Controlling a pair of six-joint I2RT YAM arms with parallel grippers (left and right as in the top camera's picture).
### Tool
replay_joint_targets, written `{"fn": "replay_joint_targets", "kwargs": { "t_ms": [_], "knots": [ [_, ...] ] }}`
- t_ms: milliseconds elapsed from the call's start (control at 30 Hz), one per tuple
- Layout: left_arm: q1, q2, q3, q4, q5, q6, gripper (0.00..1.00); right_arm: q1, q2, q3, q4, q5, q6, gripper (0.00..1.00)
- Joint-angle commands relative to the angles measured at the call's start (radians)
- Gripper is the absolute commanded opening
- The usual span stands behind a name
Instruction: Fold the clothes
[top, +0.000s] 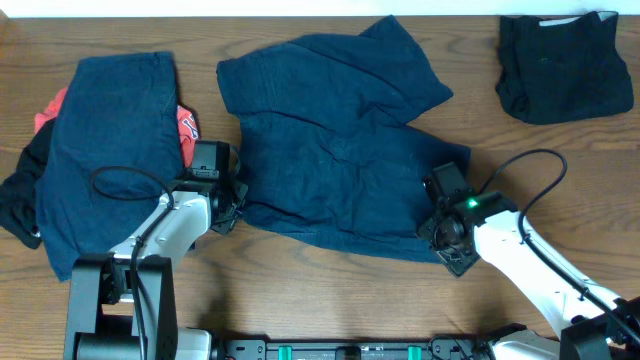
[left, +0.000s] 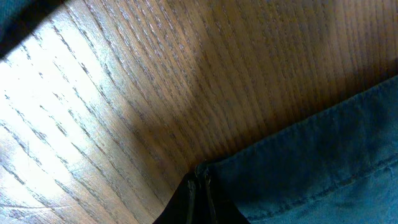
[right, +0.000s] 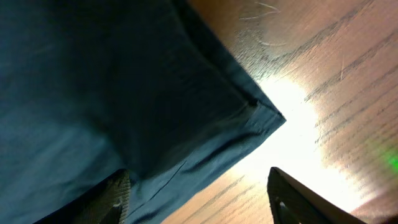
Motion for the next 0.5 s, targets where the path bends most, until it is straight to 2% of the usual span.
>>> {"fn": "replay_joint_targets", "kwargs": {
  "t_ms": [0, 167, 367, 467],
  "knots": [
    [0.0, 0.023, -0.011, -0.005, 0.013, 0.04, 0.06, -0.006, -0.001, -0.025, 0.018, 0.032, 0.028, 0.68],
    [0.0, 0.023, -0.011, -0.005, 0.013, 0.045, 0.06, -0.006, 0.0, -0.029, 0.06, 0.032, 0.027, 0.6],
    [0.0, 0.023, -0.011, -0.005, 0.013, 0.045, 0.06, -0.006, 0.003, -0.073, 0.173, 0.032, 0.028, 0.59],
    [0.0, 0.023, -0.011, -0.005, 0.013, 0.045, 0.06, -0.006, 0.003, -0.081, 0.173, 0.027, 0.026, 0.59]
  ]
}}
